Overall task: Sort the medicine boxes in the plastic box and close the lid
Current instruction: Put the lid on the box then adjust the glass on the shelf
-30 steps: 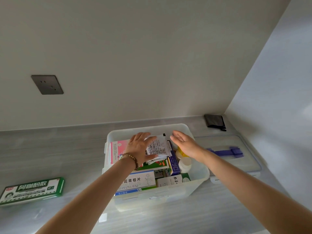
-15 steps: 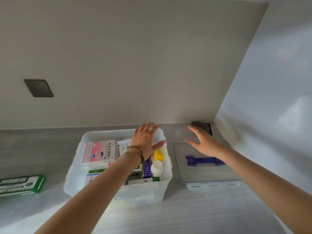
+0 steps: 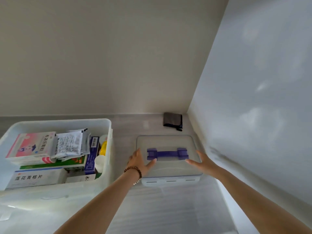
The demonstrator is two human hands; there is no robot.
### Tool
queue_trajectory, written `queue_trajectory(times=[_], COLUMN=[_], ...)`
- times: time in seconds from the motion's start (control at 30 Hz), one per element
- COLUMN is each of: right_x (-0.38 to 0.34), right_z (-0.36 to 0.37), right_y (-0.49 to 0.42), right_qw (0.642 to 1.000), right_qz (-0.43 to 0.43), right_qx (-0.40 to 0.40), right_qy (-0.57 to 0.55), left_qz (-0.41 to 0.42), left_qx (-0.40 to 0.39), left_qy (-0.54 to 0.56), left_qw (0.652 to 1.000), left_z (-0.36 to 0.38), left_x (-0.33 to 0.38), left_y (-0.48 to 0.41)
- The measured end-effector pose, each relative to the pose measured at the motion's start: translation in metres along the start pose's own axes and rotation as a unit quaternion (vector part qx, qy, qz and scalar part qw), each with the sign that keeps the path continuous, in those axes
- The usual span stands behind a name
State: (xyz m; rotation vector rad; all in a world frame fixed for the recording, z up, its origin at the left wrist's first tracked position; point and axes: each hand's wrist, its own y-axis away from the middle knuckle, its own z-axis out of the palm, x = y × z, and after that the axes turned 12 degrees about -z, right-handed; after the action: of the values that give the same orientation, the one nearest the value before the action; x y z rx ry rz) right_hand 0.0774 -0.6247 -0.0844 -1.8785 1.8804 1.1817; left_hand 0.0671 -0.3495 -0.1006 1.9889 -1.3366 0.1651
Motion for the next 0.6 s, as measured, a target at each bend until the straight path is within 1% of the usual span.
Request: queue_trajectory(times=[0.07, 0.13, 0.2, 0.33, 0.4, 0.5, 0.6], right_x=[0.016, 0.029, 0.037, 0.048, 0.05, 0.054, 0.057], right_z=[0.006, 0.012, 0.017, 0.023, 0.026, 0.03, 0.035], right_y=[-0.006, -0.011, -0.017, -0.031, -0.035, -0.04, -0.041], right_qw=[1.0, 0.999, 0.999, 0.999, 0.998, 0.989, 0.982], right_qz=[0.02, 0.033, 0.034, 0.039, 0.04, 0.045, 0.041], right_qx=[-0.002, -0.006, -0.008, 0.012, 0.041, 0.113, 0.138], right_qy=[-0.011, -0.002, 0.01, -0.007, -0.03, -0.089, -0.12], left_qz=[-0.051, -0.085, -0.108, -0.136, -0.146, -0.16, -0.164], left_qx=[-0.028, -0.042, -0.047, -0.046, -0.037, -0.022, -0.001], left_qy=[0.024, 0.047, 0.065, 0.077, 0.082, 0.061, 0.059], left_qw=[0.998, 0.994, 0.991, 0.987, 0.985, 0.985, 0.985], left_z=[0.014, 0.023, 0.027, 0.034, 0.035, 0.038, 0.042], left_x=[-0.013, -0.02, -0.022, -0.022, -0.023, -0.023, -0.021], left_y=[-0.006, -0.011, -0.015, -0.024, -0.028, -0.033, -0.036])
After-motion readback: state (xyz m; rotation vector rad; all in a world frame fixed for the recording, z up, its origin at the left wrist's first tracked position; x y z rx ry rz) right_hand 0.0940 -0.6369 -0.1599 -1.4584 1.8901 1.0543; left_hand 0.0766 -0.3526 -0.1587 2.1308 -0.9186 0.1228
